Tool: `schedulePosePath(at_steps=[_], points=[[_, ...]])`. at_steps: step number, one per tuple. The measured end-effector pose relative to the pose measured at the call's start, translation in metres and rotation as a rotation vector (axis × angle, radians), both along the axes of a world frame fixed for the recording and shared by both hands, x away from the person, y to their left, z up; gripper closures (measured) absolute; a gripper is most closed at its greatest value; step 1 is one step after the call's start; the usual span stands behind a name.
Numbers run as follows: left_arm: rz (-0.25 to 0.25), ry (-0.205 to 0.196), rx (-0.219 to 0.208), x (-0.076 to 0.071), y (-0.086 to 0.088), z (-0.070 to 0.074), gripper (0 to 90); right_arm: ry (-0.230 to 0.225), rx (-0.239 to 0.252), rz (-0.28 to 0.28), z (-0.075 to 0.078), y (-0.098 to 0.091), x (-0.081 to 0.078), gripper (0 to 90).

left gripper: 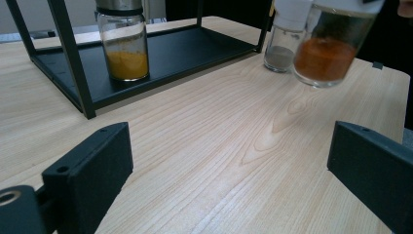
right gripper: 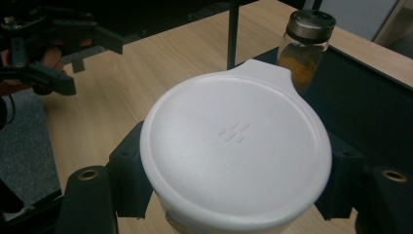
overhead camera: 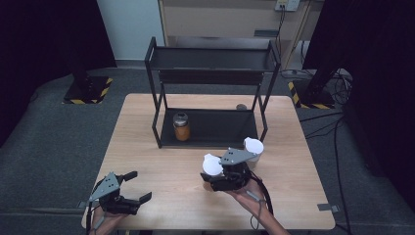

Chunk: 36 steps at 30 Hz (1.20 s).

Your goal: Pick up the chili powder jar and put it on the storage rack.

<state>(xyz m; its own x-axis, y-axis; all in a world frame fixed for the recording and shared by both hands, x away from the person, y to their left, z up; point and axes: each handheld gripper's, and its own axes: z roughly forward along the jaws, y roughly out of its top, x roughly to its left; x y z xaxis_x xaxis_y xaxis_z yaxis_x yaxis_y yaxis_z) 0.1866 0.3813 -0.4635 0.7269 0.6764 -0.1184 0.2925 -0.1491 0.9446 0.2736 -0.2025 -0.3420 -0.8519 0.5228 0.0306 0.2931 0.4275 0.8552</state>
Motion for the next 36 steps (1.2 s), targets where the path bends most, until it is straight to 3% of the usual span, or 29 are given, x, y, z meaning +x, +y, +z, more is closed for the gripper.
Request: schedulePosePath(at_steps=[12, 23, 36], points=[[-0.005, 0.002, 0.004, 0.001, 0.0, 0.0, 1.8, -0.041, -0.01, -0.036, 0.019, 0.007, 0.034, 30.5], [-0.006, 0.003, 0.003, 0.001, 0.0, 0.0, 1.8, -0.048, -0.033, -0.075, 0.029, 0.025, 0.071, 30.6], [-0.011, 0.005, 0.009, 0.002, -0.001, 0.0, 1.8, -0.045, -0.035, -0.13, 0.025, 0.044, 0.11, 30.6]])
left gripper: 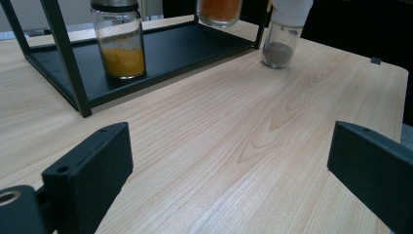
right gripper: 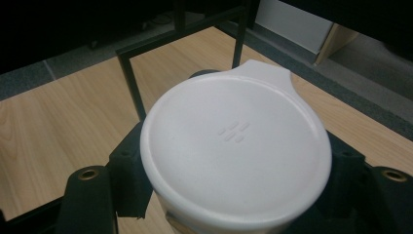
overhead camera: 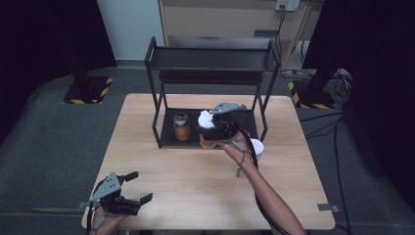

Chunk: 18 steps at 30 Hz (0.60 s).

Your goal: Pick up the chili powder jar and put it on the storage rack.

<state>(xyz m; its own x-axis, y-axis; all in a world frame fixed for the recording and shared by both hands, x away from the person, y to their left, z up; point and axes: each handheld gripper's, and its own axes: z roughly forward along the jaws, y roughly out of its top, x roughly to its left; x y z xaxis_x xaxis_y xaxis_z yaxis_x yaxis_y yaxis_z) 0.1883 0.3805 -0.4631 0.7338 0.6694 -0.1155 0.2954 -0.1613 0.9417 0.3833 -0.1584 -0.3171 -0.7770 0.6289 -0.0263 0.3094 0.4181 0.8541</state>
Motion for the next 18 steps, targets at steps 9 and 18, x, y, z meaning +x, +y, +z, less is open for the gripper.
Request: schedulePosePath(at_steps=[9, 18], points=[[-0.002, 0.001, -0.004, 0.0, 0.001, -0.001, 1.8, 0.017, 0.007, -0.051, -0.017, 0.011, 0.025, 30.6], [-0.005, 0.005, -0.005, 0.002, 0.001, -0.001, 1.8, 0.024, 0.011, -0.072, -0.036, 0.015, 0.042, 30.6]])
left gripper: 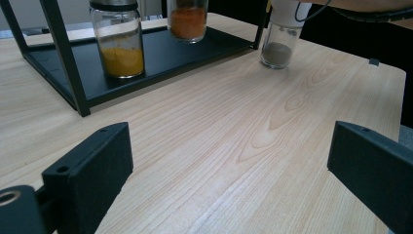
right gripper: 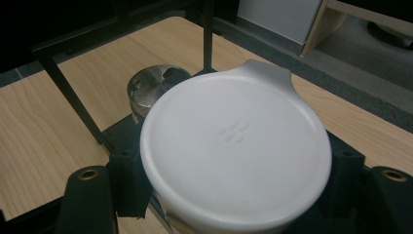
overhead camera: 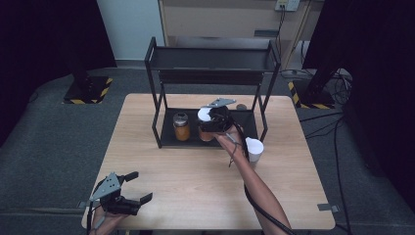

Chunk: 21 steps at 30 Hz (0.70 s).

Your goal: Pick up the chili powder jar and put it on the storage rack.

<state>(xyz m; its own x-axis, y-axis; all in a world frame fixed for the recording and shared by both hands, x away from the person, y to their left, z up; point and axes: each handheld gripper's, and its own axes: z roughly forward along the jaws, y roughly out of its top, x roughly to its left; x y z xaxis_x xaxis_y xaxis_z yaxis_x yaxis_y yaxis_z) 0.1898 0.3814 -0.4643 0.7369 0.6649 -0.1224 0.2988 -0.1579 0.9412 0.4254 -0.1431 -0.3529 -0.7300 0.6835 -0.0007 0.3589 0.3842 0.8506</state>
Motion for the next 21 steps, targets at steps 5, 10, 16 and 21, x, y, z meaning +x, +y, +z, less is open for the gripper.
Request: schedulePosePath(at_steps=[5, 10, 16, 21], points=[[-0.001, 0.001, 0.001, 0.0, 0.0, 0.0, 1.8, 0.005, 0.011, 0.006, -0.008, 0.003, 0.007, 30.6], [-0.001, 0.003, -0.002, 0.001, 0.0, 0.0, 1.8, 0.012, -0.003, 0.002, -0.016, 0.007, 0.013, 30.5], [-0.002, 0.003, -0.002, 0.001, 0.0, 0.0, 1.8, 0.027, -0.002, -0.008, -0.021, 0.007, 0.018, 30.5], [-0.003, 0.002, -0.003, 0.0, 0.0, 0.0, 1.8, 0.03, 0.011, -0.007, -0.025, 0.006, 0.021, 30.5]])
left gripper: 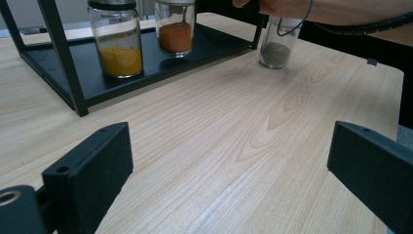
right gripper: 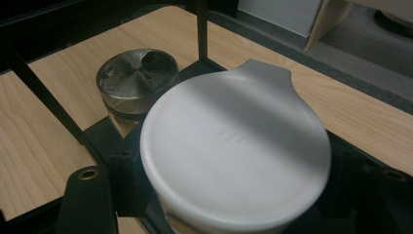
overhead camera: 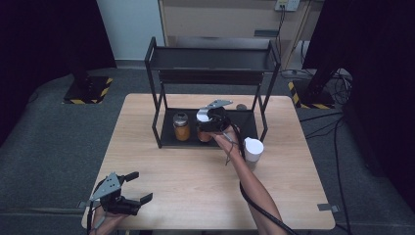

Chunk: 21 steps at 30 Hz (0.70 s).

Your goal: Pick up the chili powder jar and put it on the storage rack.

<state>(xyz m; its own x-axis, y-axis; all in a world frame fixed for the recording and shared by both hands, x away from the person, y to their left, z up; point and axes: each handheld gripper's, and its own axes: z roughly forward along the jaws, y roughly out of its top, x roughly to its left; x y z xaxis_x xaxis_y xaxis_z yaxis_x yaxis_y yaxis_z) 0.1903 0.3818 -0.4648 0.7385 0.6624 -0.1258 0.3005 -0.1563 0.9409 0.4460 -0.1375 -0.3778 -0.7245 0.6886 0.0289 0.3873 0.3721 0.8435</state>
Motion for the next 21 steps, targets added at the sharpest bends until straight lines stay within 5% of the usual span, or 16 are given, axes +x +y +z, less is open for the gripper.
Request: schedulePosePath(at_steps=[21], points=[[-0.005, 0.002, 0.0, 0.0008, -0.0003, -0.0003, 1.9, 0.004, 0.004, 0.005, -0.0095, -0.0017, 0.0036, 30.5]])
